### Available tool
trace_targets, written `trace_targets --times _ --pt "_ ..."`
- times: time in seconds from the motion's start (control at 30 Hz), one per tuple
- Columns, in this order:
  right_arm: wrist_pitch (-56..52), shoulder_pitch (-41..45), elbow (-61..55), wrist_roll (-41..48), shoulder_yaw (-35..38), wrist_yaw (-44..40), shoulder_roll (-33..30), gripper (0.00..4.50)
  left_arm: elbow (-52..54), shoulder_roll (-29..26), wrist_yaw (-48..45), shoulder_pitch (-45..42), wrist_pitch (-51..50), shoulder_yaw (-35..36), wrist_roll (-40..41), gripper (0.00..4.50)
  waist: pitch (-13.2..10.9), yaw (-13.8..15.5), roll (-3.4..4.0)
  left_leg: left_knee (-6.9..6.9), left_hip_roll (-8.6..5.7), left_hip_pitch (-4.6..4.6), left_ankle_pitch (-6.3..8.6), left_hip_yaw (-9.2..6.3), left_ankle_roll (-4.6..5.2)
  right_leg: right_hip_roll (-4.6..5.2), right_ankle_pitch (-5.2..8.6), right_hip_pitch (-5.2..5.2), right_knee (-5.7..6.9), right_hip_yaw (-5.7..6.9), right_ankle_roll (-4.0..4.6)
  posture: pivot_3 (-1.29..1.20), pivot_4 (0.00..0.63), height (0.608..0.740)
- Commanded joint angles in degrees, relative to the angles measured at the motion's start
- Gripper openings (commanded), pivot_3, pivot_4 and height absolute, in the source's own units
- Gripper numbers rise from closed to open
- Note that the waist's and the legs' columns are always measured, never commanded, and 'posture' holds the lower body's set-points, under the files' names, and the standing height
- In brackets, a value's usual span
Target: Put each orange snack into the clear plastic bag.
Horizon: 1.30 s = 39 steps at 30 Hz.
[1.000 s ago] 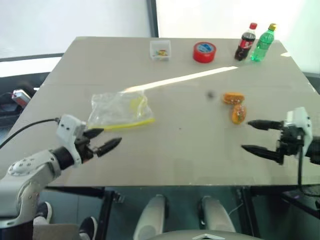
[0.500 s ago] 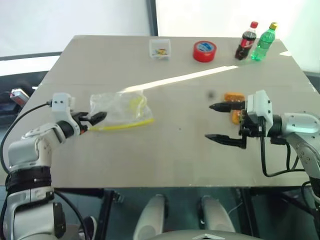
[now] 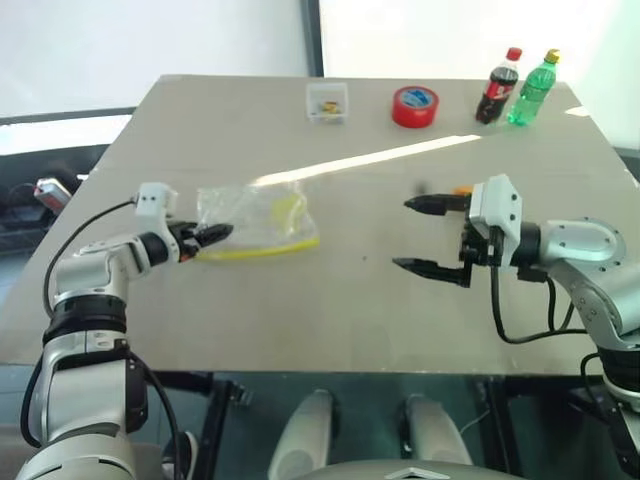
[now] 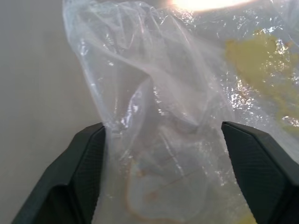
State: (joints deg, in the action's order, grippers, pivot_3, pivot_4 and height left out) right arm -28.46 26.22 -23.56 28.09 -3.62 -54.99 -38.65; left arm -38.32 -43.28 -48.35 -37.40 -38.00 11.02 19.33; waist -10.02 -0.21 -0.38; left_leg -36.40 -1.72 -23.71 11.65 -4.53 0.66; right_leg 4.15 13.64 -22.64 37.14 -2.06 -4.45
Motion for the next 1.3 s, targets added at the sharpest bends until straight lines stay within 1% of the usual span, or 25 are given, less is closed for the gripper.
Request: trace_targets --times 0.03,0.07,0.1,0.13,0.17,0.23,0.3,0.37,0.47,0.57,0.63,0.73,0.9,1.0,1.03,1.1,1.17,1.2,1.27,1.3 --pt "0.2 -0.2 -1.2 -0.4 0.4 1.6 0.5 4.50 -0.4 1.7 -1.7 2.6 -5.7 -3.0 -0.6 2.57 0.0 -0.1 0.02 0.00 0.00 0.01 0.00 -0.01 0.00 -0.01 0.00 0.00 0.02 0.00 0.00 0.00 0.150 0.740" --pt "0.3 -0.2 -1.2 -0.6 0.3 1.7 0.7 4.50 -0.2 1.7 -1.7 2.7 -6.1 -2.8 -0.5 2.12 0.0 -0.2 0.04 0.00 0.00 0.01 0.00 0.00 0.00 -0.01 0.00 0.00 0.03 0.00 0.00 0.00 0.150 0.740" --pt "0.4 -0.2 -1.2 -0.7 0.2 1.8 0.8 4.50 0.1 1.7 -1.7 2.8 -6.5 -2.7 -0.5 1.82 0.0 -0.3 0.03 0.00 0.00 0.01 0.00 0.00 0.00 -0.01 0.00 0.00 0.03 0.00 0.00 0.00 0.150 0.740" --pt "0.5 0.0 -1.0 -0.8 0.0 1.9 1.1 4.50 0.5 1.7 -1.6 2.8 -7.0 -2.5 -0.4 1.18 0.0 -0.4 0.04 0.00 0.00 0.01 0.00 0.00 0.00 -0.01 0.00 0.00 0.04 0.00 0.00 0.00 0.150 0.740" --pt "0.8 0.1 -0.8 -0.9 -0.1 2.0 1.4 4.50 1.5 1.9 -1.3 2.9 -8.1 -2.1 0.1 0.74 0.0 -0.4 0.04 -0.01 0.00 0.02 0.00 0.00 0.00 -0.01 0.00 0.00 0.05 -0.01 0.00 0.00 0.150 0.740" --pt "1.3 0.3 -0.5 -1.1 -0.5 2.1 2.0 4.50 4.8 2.3 -0.6 3.2 -11.8 -0.9 1.8 0.01 0.0 -0.4 0.04 -0.01 0.00 0.01 0.00 0.00 0.00 -0.01 0.00 -0.01 0.05 0.00 0.00 0.00 0.150 0.740" --pt "2.3 0.5 0.1 -1.5 -1.6 1.6 3.1 4.50 9.7 2.9 1.0 3.6 -17.9 0.5 4.3 0.01 0.0 -0.4 0.03 -0.02 0.01 0.00 0.00 -0.05 0.00 -0.01 0.00 -0.01 0.07 0.00 0.00 0.00 0.150 0.740" --pt "3.7 0.2 0.5 -2.4 -3.1 1.5 4.6 4.50 15.9 4.7 4.3 3.9 -25.0 2.9 7.2 0.01 0.0 -0.5 0.02 -0.04 0.01 -0.01 0.00 -0.16 0.00 -0.01 0.00 -0.01 0.08 0.00 -0.01 0.00 0.150 0.740" --pt "5.9 0.6 2.1 -9.9 -8.5 4.6 6.1 4.50 25.3 10.4 12.0 3.8 -35.4 7.9 10.8 0.01 0.0 -0.4 -0.04 -0.10 0.02 -0.03 0.00 -0.38 0.00 -0.01 0.01 -0.03 0.19 0.00 -0.02 0.00 0.150 0.740" --pt "10.4 0.9 5.1 -15.8 -13.5 4.1 7.0 4.50 33.3 17.7 19.7 3.3 -43.8 13.3 12.3 0.01 -0.1 -0.6 -0.24 -0.15 0.00 -0.05 -0.01 -0.40 -0.01 -0.02 0.01 -0.08 0.29 0.01 -0.02 0.00 0.150 0.740" --pt "12.3 1.2 7.1 -18.0 -15.5 3.4 7.4 4.50 36.7 21.4 23.8 3.0 -47.3 16.2 12.0 0.01 -0.2 -0.8 -0.39 -0.16 -0.01 -0.05 -0.03 -0.40 -0.05 -0.06 0.01 -0.14 0.39 0.00 -0.02 0.00 0.150 0.740" --pt "18.2 2.6 13.4 -26.5 -20.0 3.9 6.5 4.50 41.2 26.0 27.8 3.0 -51.6 19.8 11.9 0.01 -0.2 -1.2 -0.41 -0.15 0.00 0.00 -0.06 -0.38 -0.12 -0.09 0.01 -0.18 0.48 -0.03 -0.01 0.00 0.150 0.740" --pt "23.2 4.3 20.9 -33.9 -21.4 6.9 7.4 4.50 44.0 28.0 29.9 3.6 -54.3 22.1 12.2 0.01 -0.3 -1.5 -0.46 -0.13 0.00 0.00 -0.15 -0.41 -0.27 -0.10 0.00 -0.19 0.53 -0.01 0.00 0.00 0.150 0.740" --pt "24.8 4.6 23.0 -34.3 -19.4 8.8 9.2 3.64 44.6 27.7 29.8 4.1 -54.5 22.0 12.7 0.00 -0.3 -1.7 -0.46 -0.13 -0.02 0.01 -0.16 -0.41 -0.29 -0.09 0.00 -0.18 0.52 -0.02 0.00 0.00 0.150 0.740" --pt "25.0 4.7 23.1 -34.2 -19.0 8.7 9.3 3.12 44.7 27.6 29.8 4.3 -54.5 21.9 12.8 0.00 -0.3 -1.7 -0.47 -0.12 -0.02 0.00 -0.18 -0.42 -0.31 -0.09 0.00 -0.18 0.53 -0.02 0.01 0.00 0.150 0.740" --pt "24.9 4.8 23.3 -34.8 -18.4 9.1 9.4 1.92 44.7 27.4 29.6 4.6 -54.5 21.7 13.2 0.00 -0.3 -1.7 -0.47 -0.09 -0.02 0.00 -0.20 -0.45 -0.37 -0.09 0.00 -0.19 0.51 -0.02 0.01 0.00 0.150 0.740" --pt "25.3 4.8 23.7 -35.3 -17.9 9.8 9.6 1.11 44.6 27.2 29.5 4.8 -54.5 21.3 13.5 0.00 -0.3 -1.7 -0.47 -0.09 -0.02 0.00 -0.20 -0.44 -0.37 -0.09 0.00 -0.19 0.50 -0.02 0.01 0.00 0.150 0.740" --pt "24.8 4.8 23.5 -34.8 -17.5 10.1 10.1 0.92 44.7 26.9 29.2 5.0 -54.5 20.8 13.5 0.00 -0.3 -1.7 -0.47 -0.09 -0.02 0.00 -0.20 -0.44 -0.36 -0.09 0.00 -0.19 0.50 -0.02 0.01 0.00 0.150 0.740" --pt "24.2 4.9 23.1 -34.4 -17.2 10.3 10.8 0.07 44.6 26.8 29.0 5.1 -54.5 20.4 13.7 0.00 -0.3 -1.7 -0.47 -0.08 -0.02 0.00 -0.17 -0.44 -0.31 -0.08 0.00 -0.19 0.50 -0.02 0.01 0.00 0.150 0.740" --pt "24.2 4.9 23.0 -34.4 -17.2 10.2 11.0 0.03 44.5 26.7 28.9 5.0 -54.4 20.2 13.7 0.00 -0.3 -1.8 -0.47 -0.08 -0.02 0.01 -0.17 -0.45 -0.32 -0.09 0.00 -0.18 0.50 -0.02 0.01 0.00 0.150 0.740"
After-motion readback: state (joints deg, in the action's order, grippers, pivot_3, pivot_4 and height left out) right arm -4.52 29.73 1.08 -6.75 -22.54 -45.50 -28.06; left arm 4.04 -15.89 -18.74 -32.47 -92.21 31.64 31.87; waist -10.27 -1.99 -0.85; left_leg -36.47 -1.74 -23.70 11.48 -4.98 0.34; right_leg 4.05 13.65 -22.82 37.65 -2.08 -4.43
